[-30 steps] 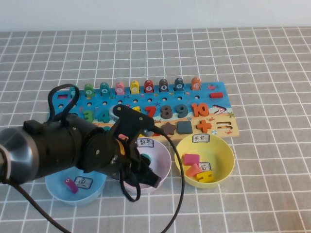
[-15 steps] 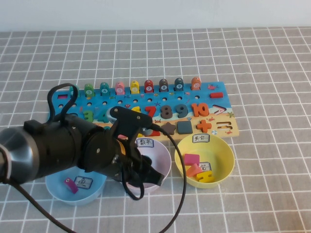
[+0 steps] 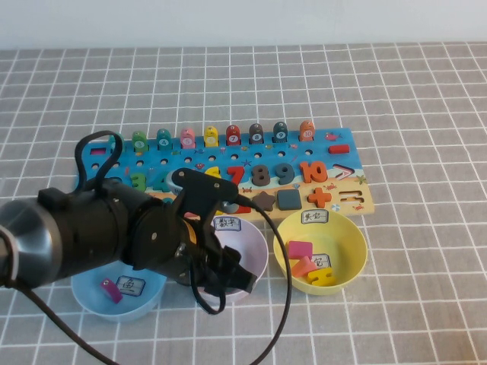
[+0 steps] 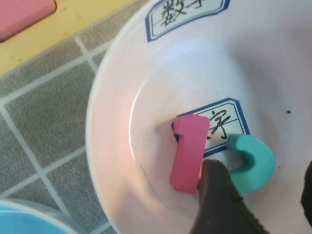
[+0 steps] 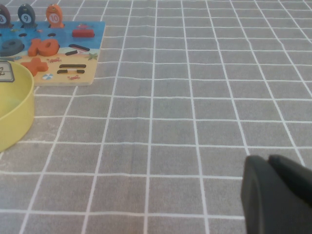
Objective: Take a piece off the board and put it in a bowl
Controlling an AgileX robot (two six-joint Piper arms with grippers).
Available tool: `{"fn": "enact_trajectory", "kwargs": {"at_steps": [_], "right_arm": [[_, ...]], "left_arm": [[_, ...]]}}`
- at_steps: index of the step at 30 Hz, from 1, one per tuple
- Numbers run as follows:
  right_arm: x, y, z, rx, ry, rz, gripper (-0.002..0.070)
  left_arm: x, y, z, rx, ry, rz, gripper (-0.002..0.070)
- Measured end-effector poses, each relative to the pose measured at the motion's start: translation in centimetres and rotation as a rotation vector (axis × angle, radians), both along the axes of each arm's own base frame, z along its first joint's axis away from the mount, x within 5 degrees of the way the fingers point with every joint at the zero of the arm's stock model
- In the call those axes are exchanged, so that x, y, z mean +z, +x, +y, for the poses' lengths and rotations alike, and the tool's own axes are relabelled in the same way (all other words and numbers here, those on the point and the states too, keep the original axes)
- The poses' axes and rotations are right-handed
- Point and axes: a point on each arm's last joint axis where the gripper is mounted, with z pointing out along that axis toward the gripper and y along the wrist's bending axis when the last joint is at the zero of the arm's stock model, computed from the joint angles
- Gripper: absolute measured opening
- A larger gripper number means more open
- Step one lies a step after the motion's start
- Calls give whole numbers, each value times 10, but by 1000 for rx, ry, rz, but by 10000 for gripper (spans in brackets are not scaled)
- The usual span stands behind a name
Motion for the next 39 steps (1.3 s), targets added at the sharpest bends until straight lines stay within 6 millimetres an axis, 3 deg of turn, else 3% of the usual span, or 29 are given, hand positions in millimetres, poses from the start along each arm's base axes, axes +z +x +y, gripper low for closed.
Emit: {"fn": "enact_trajectory", "kwargs": {"at_steps": [6,9,11,14,17,29,34,39], "right_arm": [[0,0,0,0,0,0,-17],[0,0,0,0,0,0,-17],[0,0,0,0,0,0,-17],[0,0,0,0,0,0,-17],[0,0,0,0,0,0,-17],[0,0,0,0,0,0,-17],[0,0,0,0,0,0,-17],[0,0,0,0,0,0,-17]], "left_arm": [[5,-3,2,-2,2,5,322],[25,-9,7,-8,-17,-30,308],[43,-14,13,-18,-41,-85,258],[68,-31,27,-21,-99,-173,106],[80,-54,47,-18,-156,-256,29],[93,-135,113,-11,-345,-500,0],[86,-155,130,-10,-377,-544,0],[84,-160,134,-19,-368,-573,0]]}}
